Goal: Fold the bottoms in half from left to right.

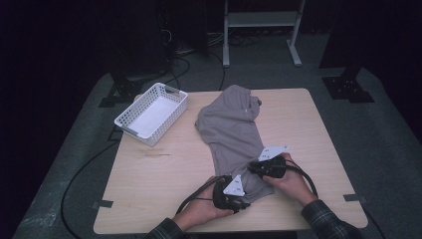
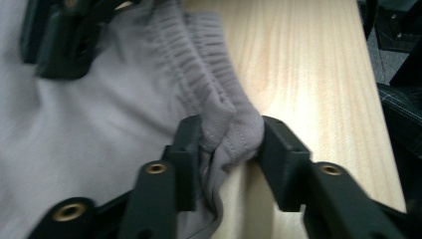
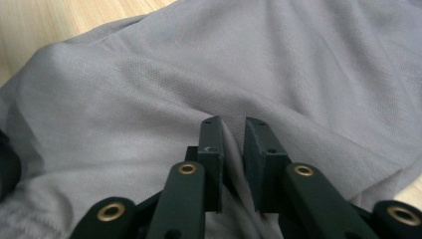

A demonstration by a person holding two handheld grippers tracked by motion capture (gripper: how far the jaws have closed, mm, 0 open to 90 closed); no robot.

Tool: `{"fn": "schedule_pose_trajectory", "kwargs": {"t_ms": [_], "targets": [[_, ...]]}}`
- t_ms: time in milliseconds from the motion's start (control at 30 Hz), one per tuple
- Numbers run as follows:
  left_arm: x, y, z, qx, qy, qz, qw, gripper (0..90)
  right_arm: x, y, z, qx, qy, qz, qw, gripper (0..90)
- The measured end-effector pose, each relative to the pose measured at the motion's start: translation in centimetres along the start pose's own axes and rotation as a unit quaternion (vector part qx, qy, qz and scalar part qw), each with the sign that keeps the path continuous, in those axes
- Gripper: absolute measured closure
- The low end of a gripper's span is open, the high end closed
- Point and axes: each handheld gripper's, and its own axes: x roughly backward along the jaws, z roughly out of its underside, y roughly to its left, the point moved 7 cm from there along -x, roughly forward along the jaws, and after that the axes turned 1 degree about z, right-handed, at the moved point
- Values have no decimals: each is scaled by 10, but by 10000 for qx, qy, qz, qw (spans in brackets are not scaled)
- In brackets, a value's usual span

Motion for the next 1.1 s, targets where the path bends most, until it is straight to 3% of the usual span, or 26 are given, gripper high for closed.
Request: {"fn": "schedule_pose_trajectory", "kwargs": {"t_ms": [167, 300, 433, 567, 667, 767, 933, 1100], "targets": [[6, 7, 4, 203, 90, -6, 9998, 706, 6, -3, 3, -153, 110, -1, 9998, 584], [12, 16, 10, 682, -55, 207, 9974, 763, 24, -1, -1, -262, -271, -165, 9992, 518], [18, 24, 16, 948, -97, 290, 9950, 774, 45, 13, 1, -111, -512, -499, 9974, 468], [21, 28, 19, 1048, -104, 353, 9938, 775, 52, 32, 10, 121, -466, -806, 9956, 432], [22, 29, 20, 1077, -113, 392, 9933, 774, 49, 46, 19, 284, -339, -1019, 9938, 419], [23, 30, 22, 1125, -98, 435, 9927, 774, 41, 50, 25, 415, -120, -948, 9946, 411], [25, 32, 24, 1178, -116, 465, 9919, 774, 32, 55, 29, 668, 55, -980, 9929, 399], [27, 33, 25, 1244, -118, 491, 9909, 775, 34, 57, 29, 722, 37, -954, 9928, 599]]}}
